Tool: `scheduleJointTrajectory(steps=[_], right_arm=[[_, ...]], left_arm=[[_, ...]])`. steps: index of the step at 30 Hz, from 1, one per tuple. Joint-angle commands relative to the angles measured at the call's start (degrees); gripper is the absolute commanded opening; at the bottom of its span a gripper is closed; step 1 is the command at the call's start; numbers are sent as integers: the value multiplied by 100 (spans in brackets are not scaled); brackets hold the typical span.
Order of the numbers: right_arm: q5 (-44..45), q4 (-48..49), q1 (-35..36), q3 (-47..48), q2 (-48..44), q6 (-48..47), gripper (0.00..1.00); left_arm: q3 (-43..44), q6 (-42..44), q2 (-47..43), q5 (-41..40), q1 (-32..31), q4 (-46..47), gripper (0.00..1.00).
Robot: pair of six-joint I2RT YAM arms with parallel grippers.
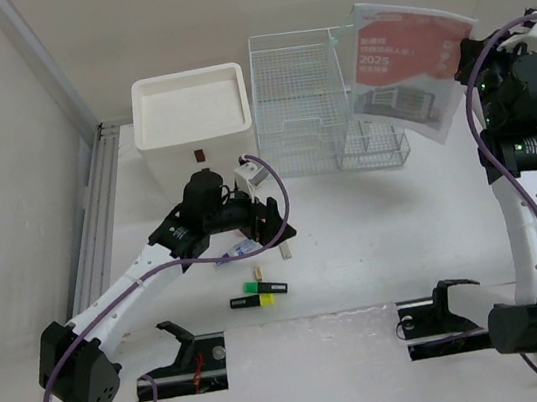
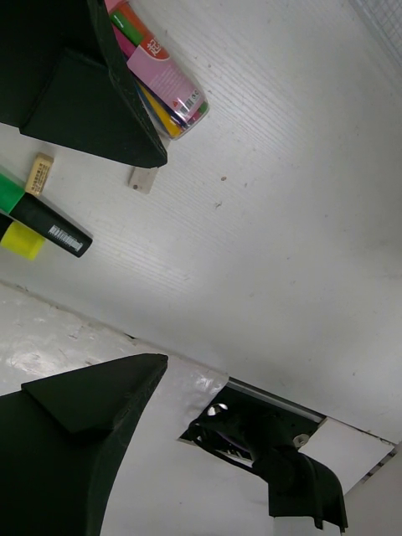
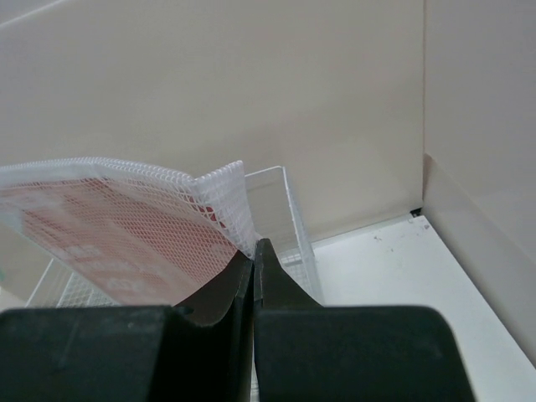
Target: Organize the desk
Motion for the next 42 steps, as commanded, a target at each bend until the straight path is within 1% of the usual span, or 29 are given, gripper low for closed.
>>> scheduleJointTrajectory(steps=[1,9,16,23,26,32,37,42], right_arm=[[433,893,72,22,-41,119,0],[556,1008,308,-84,82,66,0],[424,1060,642,-206,135,66,0],[47,1166,643,-321,196,444,0],[-94,1218,643,-383,196,444,0],[-700,1394,766,-637,196,444,0],[-701,1394,1099,-760,196,392,0],[-807,1394,1223,-874,196,392,0]], left_arm=[[77,96,-117,68,-34,65,91],[77,96,-117,68,-34,65,91],[77,96,-117,68,-34,65,91],[77,96,-117,16,-34,65,91],[77,96,-117,16,-34,65,91],[77,96,-64,16,-34,65,91],[77,96,-64,-37,-34,65,91],[77,96,-64,-37,-34,65,91]])
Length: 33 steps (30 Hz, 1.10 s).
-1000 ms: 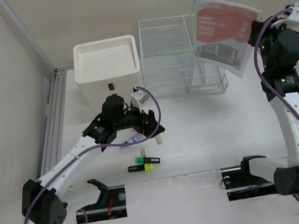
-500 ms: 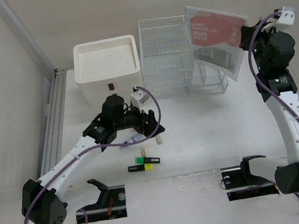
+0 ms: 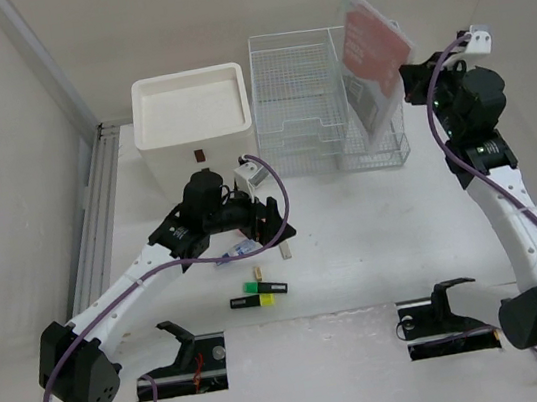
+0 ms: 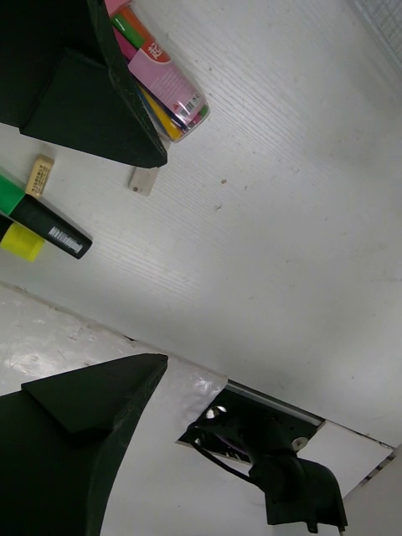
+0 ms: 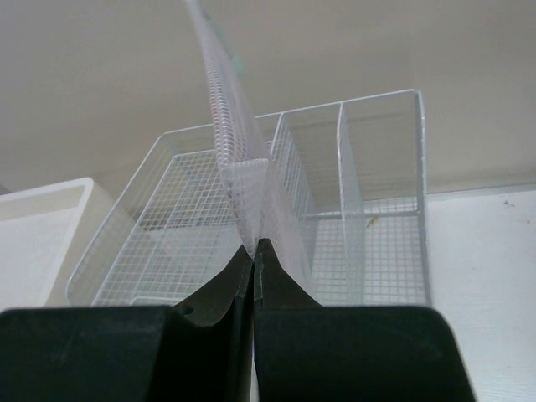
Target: Organize the desk
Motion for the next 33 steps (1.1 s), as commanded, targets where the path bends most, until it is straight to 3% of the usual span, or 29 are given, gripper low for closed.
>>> scheduleJointTrajectory(steps=[1,13,33], right_arm=[[-284,675,124,17,-86,265,0],[-205,930,413,131,441,-7,0],[436,1914,792,579,1232,-1255,0]], left_arm=[[77,96,-66,11,-34,65,91],[77,96,-14,11,-34,65,91],[24,43,206,-41,-34,65,91]])
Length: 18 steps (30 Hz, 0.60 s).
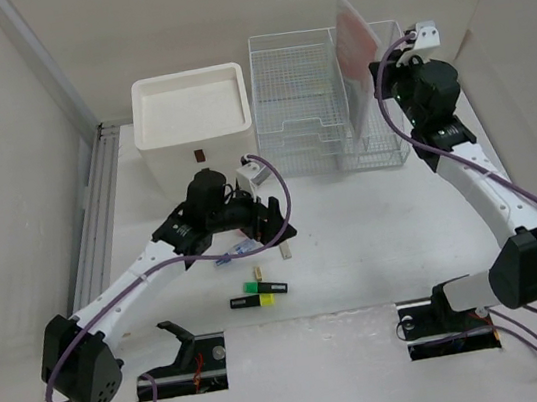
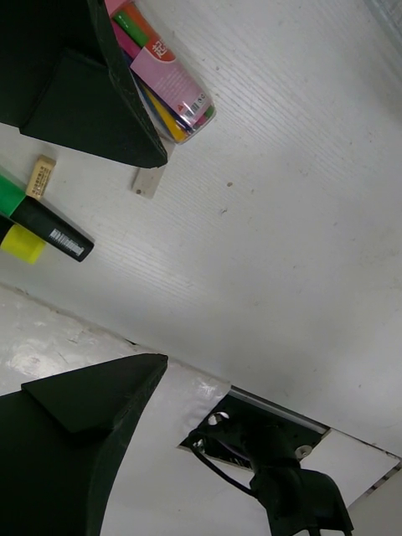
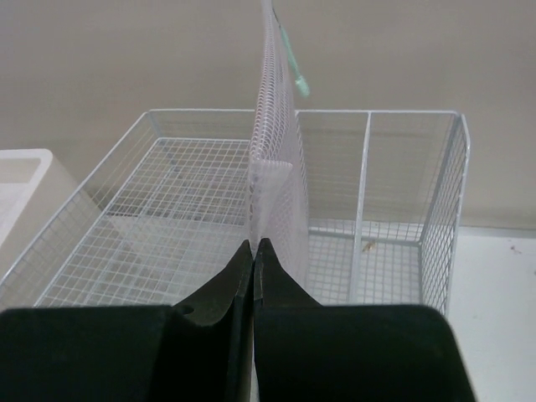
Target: Organize the desk
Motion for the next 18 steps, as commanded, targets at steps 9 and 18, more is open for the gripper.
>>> scheduleJointTrajectory(steps=[9,18], right_arm=[[174,1881,105,75,325,-575,0],[280,2541,-26,-162,694,-452,0]], left_arm=[[26,46,266,-66,-34,67,91],[26,46,513,-66,-34,67,91]])
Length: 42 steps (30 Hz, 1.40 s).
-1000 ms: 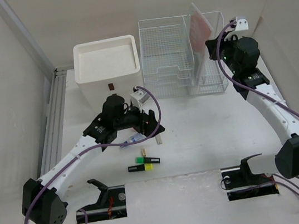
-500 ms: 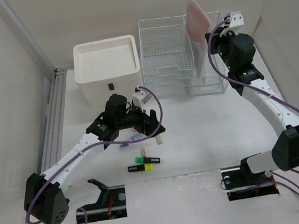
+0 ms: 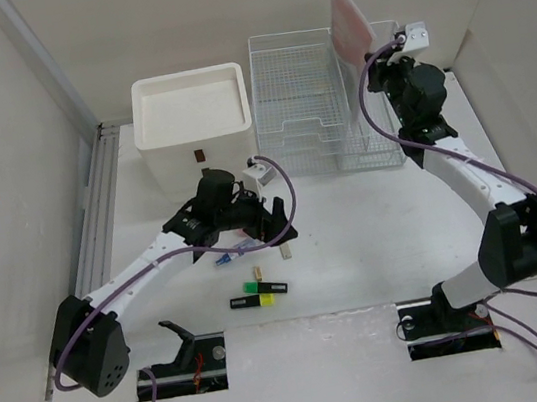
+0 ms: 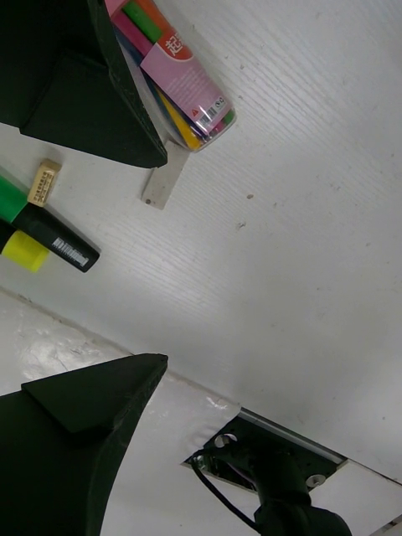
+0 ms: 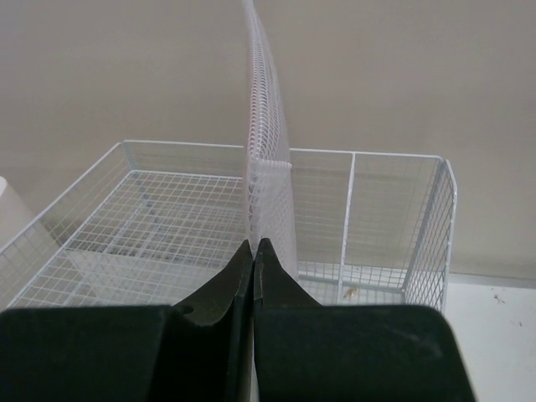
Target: Organize the desk
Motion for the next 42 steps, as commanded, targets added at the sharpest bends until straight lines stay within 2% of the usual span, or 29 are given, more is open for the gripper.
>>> scheduleJointTrajectory(steps=[1,18,26,42], right_arm=[[70,1105,-66,-112,89,60,0],[272,1545,-233,-402,423,113,0],[518,1607,-233,36,670,113,0],[545,1809,-233,230,845,8,0]], left_arm=[[29,46,-8,61,-34,65,91],[81,46,98,61,-34,117,91],[81,46,45,113,-34,117,91],[81,46,151,113,-34,117,91]])
